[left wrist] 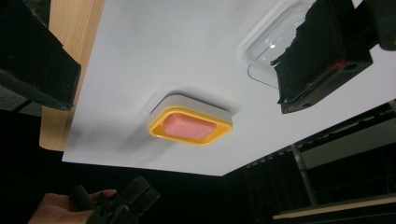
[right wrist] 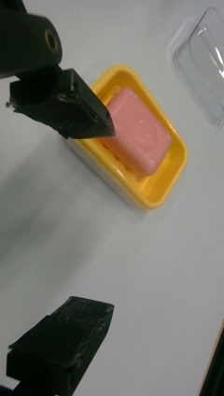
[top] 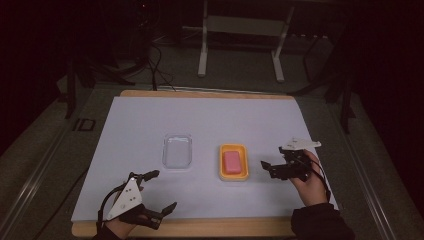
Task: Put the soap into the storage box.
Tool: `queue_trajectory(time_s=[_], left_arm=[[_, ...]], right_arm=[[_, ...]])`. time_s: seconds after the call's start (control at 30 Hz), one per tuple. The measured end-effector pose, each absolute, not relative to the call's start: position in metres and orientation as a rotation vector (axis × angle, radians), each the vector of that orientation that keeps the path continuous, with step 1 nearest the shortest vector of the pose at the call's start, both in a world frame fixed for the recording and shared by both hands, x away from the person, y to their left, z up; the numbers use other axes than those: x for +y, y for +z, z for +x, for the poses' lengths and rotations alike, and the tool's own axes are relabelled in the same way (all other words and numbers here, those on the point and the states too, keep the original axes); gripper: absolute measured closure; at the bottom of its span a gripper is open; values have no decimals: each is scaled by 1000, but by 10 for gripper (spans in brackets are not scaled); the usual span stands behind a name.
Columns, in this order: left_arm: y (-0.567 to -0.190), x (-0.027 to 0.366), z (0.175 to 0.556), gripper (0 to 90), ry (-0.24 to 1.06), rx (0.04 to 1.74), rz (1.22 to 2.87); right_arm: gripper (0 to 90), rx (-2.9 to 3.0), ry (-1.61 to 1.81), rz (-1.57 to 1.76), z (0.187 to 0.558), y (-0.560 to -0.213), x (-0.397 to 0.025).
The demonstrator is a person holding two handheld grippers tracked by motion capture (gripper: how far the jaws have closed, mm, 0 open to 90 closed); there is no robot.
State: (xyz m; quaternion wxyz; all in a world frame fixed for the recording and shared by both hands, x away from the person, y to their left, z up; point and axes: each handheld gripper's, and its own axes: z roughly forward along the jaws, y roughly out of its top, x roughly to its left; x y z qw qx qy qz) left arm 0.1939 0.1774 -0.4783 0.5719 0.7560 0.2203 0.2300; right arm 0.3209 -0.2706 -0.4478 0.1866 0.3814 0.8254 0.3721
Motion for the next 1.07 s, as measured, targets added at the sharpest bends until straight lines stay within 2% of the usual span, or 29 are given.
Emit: queue_trajectory(time_s=[0.7, 1.07], left_arm=[[-479, 177, 194, 6, 537, 515, 1775], [-478, 177, 194, 6, 526, 510, 1775]], right_arm=[[130, 2218, 1035, 1223, 294, -479, -310], [130, 2210, 1029, 1232, 299, -485, -311]])
